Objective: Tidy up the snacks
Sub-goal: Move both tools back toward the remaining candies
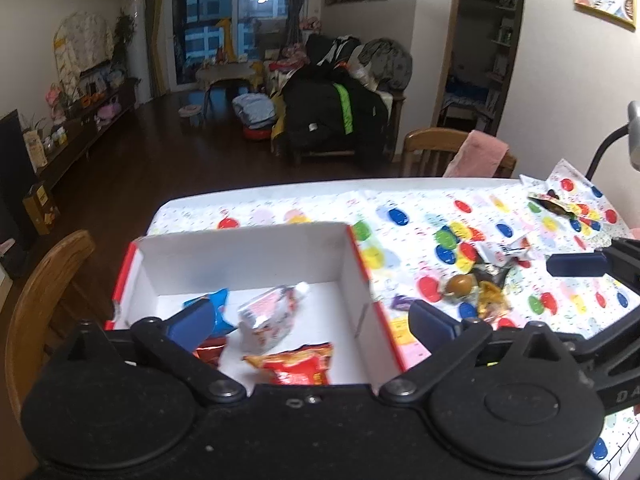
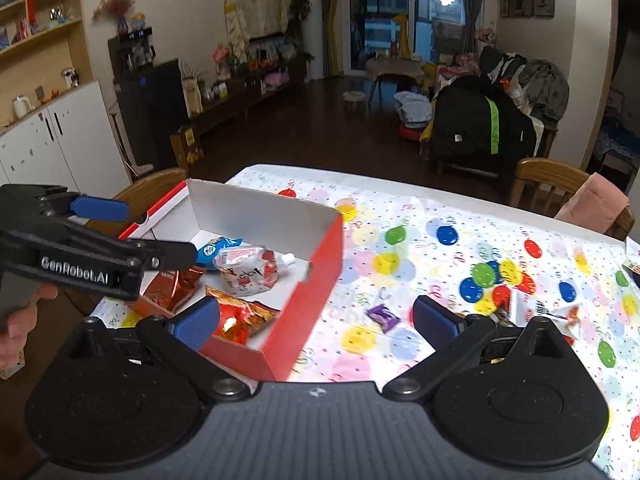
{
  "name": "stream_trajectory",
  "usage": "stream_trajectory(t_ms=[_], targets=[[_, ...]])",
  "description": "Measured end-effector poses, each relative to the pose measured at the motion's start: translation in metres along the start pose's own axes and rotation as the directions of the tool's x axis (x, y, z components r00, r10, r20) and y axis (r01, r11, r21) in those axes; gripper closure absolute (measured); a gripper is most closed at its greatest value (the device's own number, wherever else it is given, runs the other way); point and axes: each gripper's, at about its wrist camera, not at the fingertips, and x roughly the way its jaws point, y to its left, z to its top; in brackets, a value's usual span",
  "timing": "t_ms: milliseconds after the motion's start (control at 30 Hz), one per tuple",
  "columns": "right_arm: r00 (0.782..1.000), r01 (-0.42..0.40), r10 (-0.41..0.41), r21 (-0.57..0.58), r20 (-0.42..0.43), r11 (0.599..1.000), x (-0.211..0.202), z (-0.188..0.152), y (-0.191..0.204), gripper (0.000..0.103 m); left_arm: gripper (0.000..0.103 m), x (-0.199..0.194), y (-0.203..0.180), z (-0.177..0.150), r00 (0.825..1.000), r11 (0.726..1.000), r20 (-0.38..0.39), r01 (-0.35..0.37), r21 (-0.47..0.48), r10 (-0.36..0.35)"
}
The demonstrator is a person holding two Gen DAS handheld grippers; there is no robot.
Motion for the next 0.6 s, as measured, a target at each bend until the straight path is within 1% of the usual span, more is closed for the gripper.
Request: stream_trajectory(t_ms=[133, 233, 367, 467, 600], targets=[[0.999, 0.027, -0.027, 0.008, 0.039, 1.000, -0.021, -0.022, -0.027, 0.000, 0.000, -0.001, -0.024, -0.003, 1.000, 1.000, 0.028, 0.011, 0.019, -0.011], [0.997, 0.052, -0.054, 0.036, 0.052, 0.998, -0.032, -0.033, -0.050, 0.000, 0.000, 0.004, -0.044, -0.005, 0.999, 0.999, 0.029, 0.026, 0.027, -0.027], [0.990, 0.120, -0.124, 0.053, 0.067, 0.991, -0.043, -0.049, -0.077, 0.000, 0.000, 0.014, -0.069, -0.005, 0.998, 0.998, 0.018, 0.060, 0.016, -0.061], [0.988, 0.145, -0.148, 0.065, 0.051, 0.987, -0.043, -0.061, -0.099, 0.000, 0.000, 0.025, -0.090, -0.006, 0.996, 0.996, 0.013, 0.092, 0.021, -0.092], [0.986, 0.165, -0.167, 0.091, 0.011, 0.982, -0.038, -0.077, -0.126, 0.000, 0.000, 0.048, -0.117, -0.006, 0.994, 0.994, -0.005, 0.105, 0.042, -0.105]])
